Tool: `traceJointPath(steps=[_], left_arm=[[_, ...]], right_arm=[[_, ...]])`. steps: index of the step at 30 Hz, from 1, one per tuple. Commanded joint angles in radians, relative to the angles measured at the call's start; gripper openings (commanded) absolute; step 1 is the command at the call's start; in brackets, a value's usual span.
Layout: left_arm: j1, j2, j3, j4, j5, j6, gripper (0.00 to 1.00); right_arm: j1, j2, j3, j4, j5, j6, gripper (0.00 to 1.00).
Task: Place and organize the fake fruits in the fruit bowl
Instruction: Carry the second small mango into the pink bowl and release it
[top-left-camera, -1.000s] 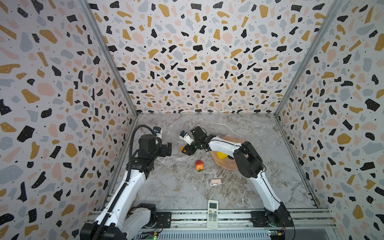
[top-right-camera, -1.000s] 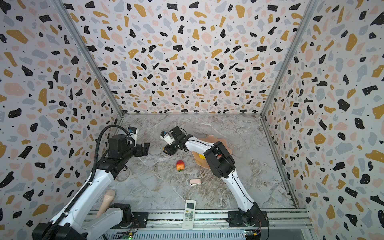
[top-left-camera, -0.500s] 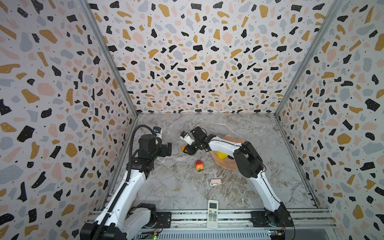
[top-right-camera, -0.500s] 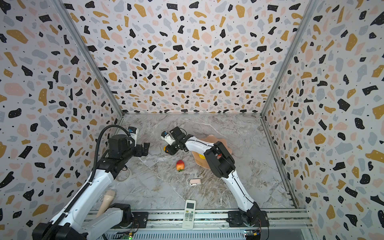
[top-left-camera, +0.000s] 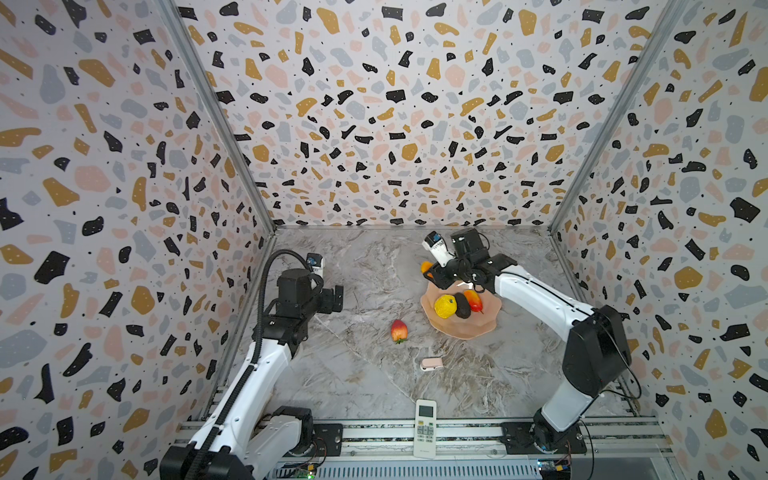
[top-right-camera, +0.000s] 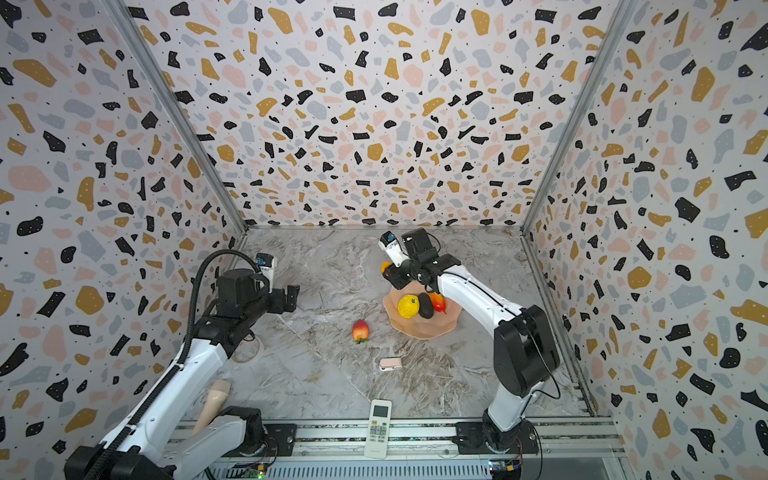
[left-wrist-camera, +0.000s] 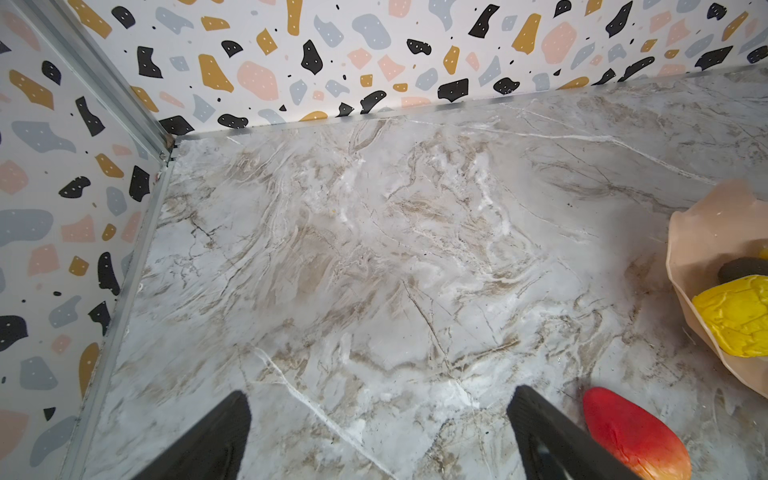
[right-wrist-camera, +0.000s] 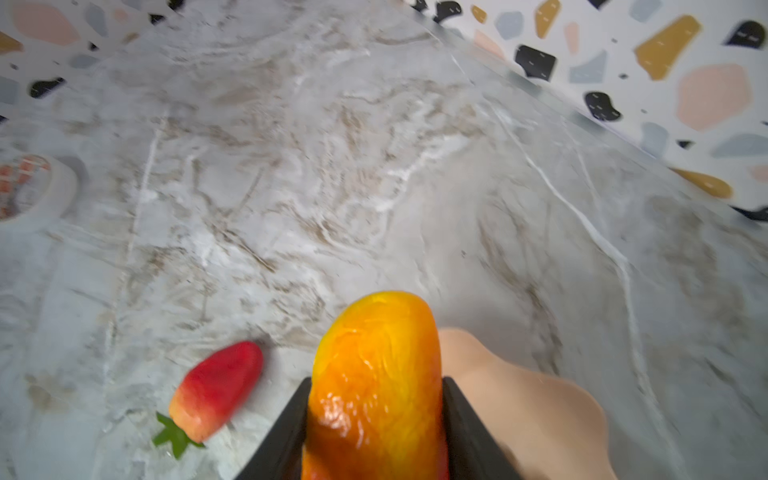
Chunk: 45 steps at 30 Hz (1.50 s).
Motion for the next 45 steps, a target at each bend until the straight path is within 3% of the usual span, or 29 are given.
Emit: traceJointPath(steps=[1, 8, 14, 32, 36, 45], left_arm=[[0.005, -0.013, 0.021, 0.023, 0.006, 0.002, 1.00], [0.005, -0.007, 0.024, 0.026, 0.017, 0.001, 1.00], [0.005, -0.006, 0.026, 0.028, 0.020, 0.000, 1.00], [0.005, -0.012, 0.023, 0.025, 0.018, 0.001, 1.00], [0.005, -0.010, 0.023, 0.025, 0.017, 0.002, 1.00], [0.005, -0.006, 0.023, 0.025, 0.018, 0.001, 1.00]], right_arm=[[0.019, -0.079, -0.052, -0.162, 0.104, -0.048, 0.00], [-0.022, -0.138, -0.068, -0.334, 0.133, -0.051, 0.00], [-0.032, -0.127, -0.117, -0.435, 0.055, -0.026, 0.00], [-0.035, 0.036, -0.118, -0.408, 0.019, -0.009, 0.00], [-0.034, 0.046, -0.104, -0.397, 0.014, -0.007, 0.14], [-0.035, 0.036, -0.090, -0.400, 0.024, -0.001, 0.62]])
